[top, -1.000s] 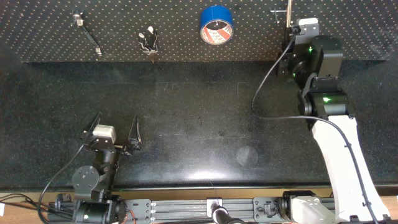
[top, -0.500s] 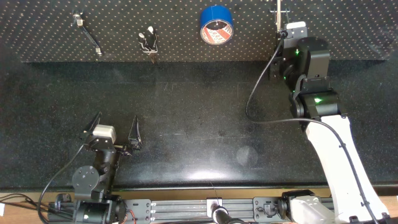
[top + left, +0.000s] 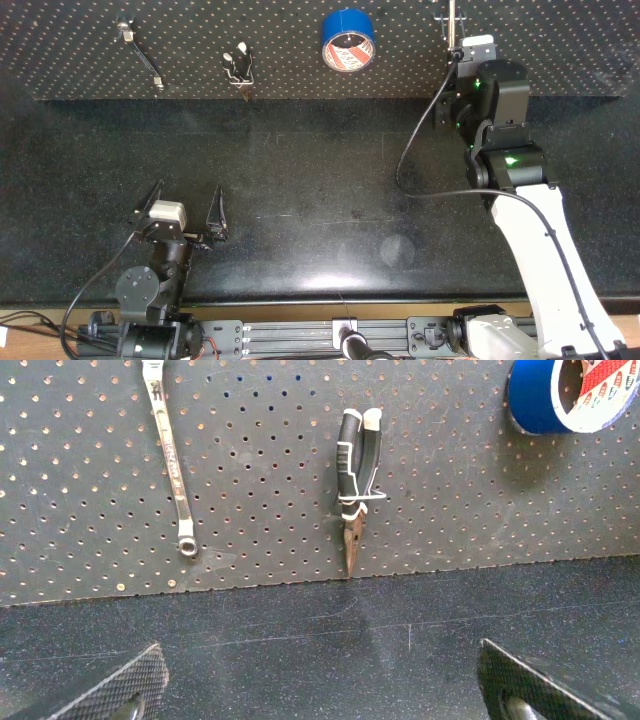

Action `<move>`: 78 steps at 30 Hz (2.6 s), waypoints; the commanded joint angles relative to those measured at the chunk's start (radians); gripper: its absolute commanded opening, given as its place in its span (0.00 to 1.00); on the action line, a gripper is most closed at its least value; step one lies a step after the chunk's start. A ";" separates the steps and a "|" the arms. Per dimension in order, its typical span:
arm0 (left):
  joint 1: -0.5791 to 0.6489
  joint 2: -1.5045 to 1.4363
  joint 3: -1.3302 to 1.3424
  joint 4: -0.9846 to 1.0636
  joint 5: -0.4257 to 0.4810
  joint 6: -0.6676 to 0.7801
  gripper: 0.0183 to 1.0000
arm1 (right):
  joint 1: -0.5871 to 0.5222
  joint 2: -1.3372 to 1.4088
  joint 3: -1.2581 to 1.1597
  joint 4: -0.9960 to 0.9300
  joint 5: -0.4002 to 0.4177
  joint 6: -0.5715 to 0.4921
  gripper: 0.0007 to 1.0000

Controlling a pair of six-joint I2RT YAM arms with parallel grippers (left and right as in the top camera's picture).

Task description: Place Tools Onto Pegboard

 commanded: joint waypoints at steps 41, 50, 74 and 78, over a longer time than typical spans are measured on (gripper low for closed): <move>-0.004 -0.010 -0.002 -0.008 -0.011 -0.005 1.00 | -0.012 -0.008 0.015 0.009 0.050 -0.011 0.95; -0.004 -0.010 -0.002 -0.008 -0.011 -0.005 1.00 | -0.012 -0.053 0.015 0.008 0.050 -0.011 0.96; -0.004 -0.010 -0.002 -0.008 -0.011 -0.005 1.00 | -0.133 -0.451 -0.367 0.380 0.055 -0.010 0.96; -0.004 -0.010 -0.002 -0.008 -0.011 -0.005 1.00 | -0.166 -0.625 -0.609 0.560 0.003 0.021 0.96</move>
